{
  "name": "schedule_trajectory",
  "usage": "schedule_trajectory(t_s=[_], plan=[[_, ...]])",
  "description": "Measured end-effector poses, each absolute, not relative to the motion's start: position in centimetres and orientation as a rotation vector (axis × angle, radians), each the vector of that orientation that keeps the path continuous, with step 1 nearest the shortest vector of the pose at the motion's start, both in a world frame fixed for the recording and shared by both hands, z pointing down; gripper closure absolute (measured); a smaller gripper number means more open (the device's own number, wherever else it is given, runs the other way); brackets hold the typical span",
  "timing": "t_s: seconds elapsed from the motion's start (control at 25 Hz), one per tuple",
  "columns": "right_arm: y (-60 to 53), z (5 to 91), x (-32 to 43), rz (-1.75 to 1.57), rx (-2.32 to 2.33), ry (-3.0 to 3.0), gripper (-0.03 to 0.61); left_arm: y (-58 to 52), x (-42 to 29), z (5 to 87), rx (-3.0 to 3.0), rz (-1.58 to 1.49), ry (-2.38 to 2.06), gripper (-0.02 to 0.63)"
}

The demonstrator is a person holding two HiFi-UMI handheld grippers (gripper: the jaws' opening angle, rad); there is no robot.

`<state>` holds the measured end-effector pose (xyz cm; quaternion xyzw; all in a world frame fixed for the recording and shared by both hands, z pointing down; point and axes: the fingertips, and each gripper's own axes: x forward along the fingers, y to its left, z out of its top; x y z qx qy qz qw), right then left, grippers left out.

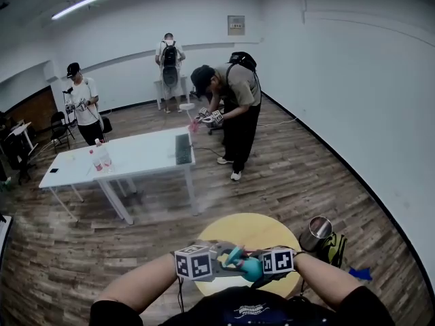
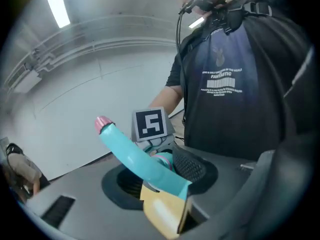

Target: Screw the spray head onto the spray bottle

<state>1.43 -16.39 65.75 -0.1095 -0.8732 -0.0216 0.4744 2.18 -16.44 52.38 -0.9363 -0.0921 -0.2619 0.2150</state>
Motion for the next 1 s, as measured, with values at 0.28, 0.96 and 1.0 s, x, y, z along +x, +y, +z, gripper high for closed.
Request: schedule_trajectory(t_s=[0.28, 0.96, 1.0], plan=[[-16.2, 65.7, 1.9, -0.013, -0.27, -2.151, 0.15, -16.4, 2.4, 52.2, -2.724, -0.644, -0.206, 0.417], [-16.7, 66.1, 2.0, -0.003, -0.175, -2.137, 0.149, -18.5, 1.4, 50.9, -2.959, -0.438, 0.082, 0.309], [-15.9, 66.1, 1.8, -0.037, -0.229, -2.122, 0.148, -16.9, 2.2, 51.1, -2.822, -0.501, -0.041, 0.429]])
